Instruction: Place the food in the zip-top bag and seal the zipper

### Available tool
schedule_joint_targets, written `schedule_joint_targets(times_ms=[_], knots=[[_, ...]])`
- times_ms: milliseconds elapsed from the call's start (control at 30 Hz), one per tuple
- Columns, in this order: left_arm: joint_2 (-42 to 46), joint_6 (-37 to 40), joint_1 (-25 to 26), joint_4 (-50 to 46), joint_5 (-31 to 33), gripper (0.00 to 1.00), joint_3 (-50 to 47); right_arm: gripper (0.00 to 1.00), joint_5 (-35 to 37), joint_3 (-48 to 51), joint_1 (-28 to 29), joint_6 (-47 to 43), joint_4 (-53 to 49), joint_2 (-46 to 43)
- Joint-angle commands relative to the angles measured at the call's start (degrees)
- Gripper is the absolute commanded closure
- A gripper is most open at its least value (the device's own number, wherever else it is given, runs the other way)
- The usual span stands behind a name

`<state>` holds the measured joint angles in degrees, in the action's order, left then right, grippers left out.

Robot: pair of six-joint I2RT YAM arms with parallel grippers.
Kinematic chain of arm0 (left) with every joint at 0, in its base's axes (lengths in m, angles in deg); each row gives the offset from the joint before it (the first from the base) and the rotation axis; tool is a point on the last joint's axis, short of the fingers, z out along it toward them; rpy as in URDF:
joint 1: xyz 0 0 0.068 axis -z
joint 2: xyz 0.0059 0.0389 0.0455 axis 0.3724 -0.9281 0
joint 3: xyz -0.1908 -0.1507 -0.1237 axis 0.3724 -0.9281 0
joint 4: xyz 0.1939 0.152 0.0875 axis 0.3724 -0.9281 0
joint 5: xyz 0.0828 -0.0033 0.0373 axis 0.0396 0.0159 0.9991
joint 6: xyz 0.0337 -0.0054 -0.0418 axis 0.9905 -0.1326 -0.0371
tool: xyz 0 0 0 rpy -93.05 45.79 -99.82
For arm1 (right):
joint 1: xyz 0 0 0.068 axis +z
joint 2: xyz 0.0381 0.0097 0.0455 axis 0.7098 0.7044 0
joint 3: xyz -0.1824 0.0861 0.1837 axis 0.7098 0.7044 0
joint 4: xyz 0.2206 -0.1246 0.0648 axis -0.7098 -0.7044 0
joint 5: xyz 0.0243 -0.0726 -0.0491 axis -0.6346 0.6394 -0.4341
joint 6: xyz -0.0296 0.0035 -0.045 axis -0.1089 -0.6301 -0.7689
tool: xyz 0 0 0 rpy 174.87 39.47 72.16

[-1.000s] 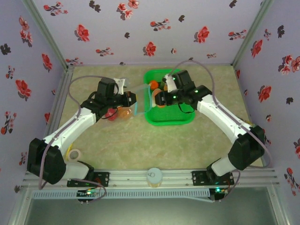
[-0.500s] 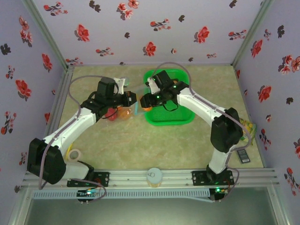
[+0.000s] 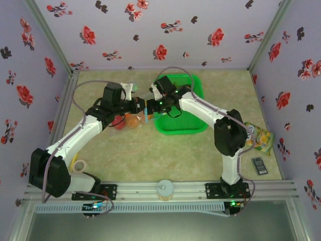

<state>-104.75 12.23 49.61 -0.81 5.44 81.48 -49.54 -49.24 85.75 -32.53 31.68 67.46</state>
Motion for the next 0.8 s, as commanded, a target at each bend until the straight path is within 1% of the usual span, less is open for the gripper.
schedule_joint_targets(times_ms=[0,100,167,267,367,500,600,767], knots=[[1.6,0.7,0.3,0.1,-1.4,1.00,0.8,0.26,2.6,-1.3,0.5,-0.5,-0.5,-1.8],[1.7,0.7,0.3,0.0,-1.4,1.00,0.8,0.25,5.6,-0.6,0.3,-1.8,-2.2,-4.5],[1.8,0.8,0.3,-0.1,-1.4,1.00,0.8,0.25,8.8,0.1,0.1,-2.9,-3.7,-6.6],[2.1,1.1,0.3,-0.5,-1.1,1.00,0.7,0.25,12.8,3.2,-1.1,-3.3,-4.1,-11.3],[2.5,1.3,0.2,-1.0,-0.5,1.00,0.6,0.25,13.4,9.2,-3.8,-1.6,-1.6,-17.3],[2.6,1.8,0.2,-1.5,0.3,1.00,0.5,0.26,14.5,17.6,-8.7,2.9,4.2,-24.2],[2.6,2.0,0.2,-1.7,0.7,1.00,0.7,0.27,15.0,21.5,-11.4,5.6,6.9,-25.4],[2.8,1.9,0.3,-2.0,0.9,1.00,0.4,0.26,14.9,23.8,-12.1,8.6,10.4,-22.4]])
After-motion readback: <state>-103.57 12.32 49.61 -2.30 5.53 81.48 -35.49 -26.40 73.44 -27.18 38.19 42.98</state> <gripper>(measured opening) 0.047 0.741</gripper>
